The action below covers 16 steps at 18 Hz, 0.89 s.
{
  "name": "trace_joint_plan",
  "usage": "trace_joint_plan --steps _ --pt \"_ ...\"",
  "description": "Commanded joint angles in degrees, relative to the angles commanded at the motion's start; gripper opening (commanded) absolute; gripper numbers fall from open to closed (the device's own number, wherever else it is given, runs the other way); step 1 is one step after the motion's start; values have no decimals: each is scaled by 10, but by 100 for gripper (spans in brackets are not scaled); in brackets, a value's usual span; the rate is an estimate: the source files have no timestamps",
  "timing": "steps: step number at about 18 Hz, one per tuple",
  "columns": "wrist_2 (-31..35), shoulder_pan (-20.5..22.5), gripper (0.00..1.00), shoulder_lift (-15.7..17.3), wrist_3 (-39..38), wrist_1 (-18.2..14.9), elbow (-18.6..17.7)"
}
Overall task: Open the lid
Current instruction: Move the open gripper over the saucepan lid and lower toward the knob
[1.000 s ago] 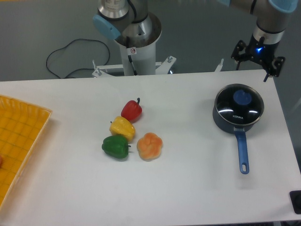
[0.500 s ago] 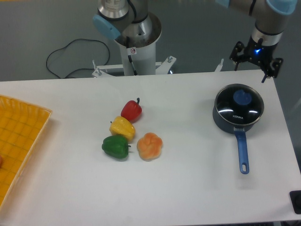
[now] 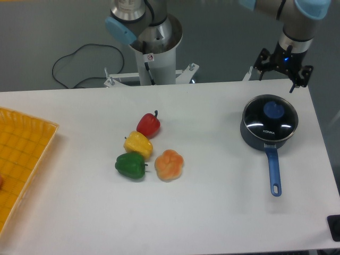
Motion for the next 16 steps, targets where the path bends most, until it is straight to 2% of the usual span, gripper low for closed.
trace_joint_plan --steps 9,13,16 --pt "-3 0 100 -6 3 2 -10" --pt "-3 -4 100 -23 4 55 -7" --pt "-3 -9 100 -32 6 62 -10"
